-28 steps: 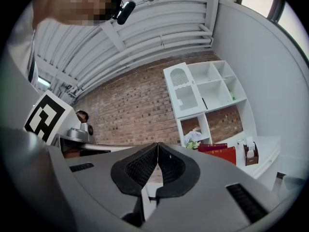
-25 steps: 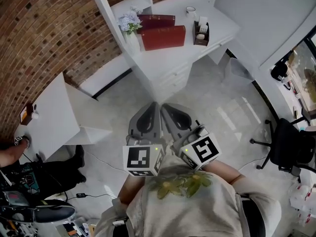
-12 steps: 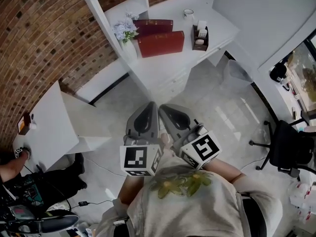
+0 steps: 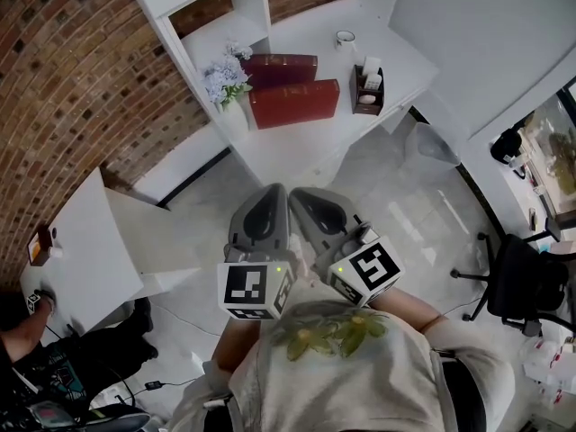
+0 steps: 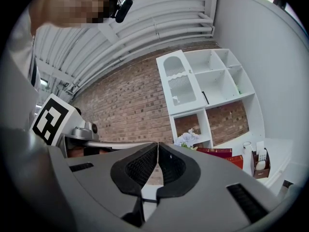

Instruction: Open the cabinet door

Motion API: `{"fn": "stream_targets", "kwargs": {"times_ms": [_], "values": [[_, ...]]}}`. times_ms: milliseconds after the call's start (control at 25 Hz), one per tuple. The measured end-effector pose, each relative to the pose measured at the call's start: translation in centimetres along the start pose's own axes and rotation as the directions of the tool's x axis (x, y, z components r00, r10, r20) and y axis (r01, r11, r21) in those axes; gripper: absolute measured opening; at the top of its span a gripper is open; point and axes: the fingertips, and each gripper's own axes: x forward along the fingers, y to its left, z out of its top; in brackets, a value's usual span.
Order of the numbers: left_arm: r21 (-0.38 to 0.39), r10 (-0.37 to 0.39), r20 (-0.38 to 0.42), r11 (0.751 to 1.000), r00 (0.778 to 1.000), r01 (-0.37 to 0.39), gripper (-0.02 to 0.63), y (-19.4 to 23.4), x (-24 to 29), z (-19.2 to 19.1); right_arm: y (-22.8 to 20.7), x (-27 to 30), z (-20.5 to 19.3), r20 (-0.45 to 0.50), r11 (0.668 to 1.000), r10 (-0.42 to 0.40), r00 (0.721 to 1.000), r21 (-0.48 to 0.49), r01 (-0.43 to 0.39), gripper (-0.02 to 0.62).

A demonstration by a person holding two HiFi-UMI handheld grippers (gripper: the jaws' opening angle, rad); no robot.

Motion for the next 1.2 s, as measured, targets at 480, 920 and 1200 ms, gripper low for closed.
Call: {"fn": "stream_targets", "kwargs": {"times_ms": [480,920,1200], "values": [[-0.009,-0.020,-0.016,1.000,1.000,0.020,0.009,4.8,6.5,1.3,-4.4,6.9,0.5,-0.017,0.999,-0.027,0.999,0.024,0.027,0.025],[-0.012,-0.020,-0.044,1.000,0.999,0.020,0.009,9.9,11.3,0.5,-7.5,12.8,-1.2,-0.014,0.998,-0.032,0.999,0.053,0.033,0.025],[-0.006,-0.037,-0.049,0.999,0.998,0.037,0.009,11.0,13.2,1.3,-8.9,14.5,-1.3,-0.024,0.996,-0.052,0.998,0.067,0.054,0.025]]}}
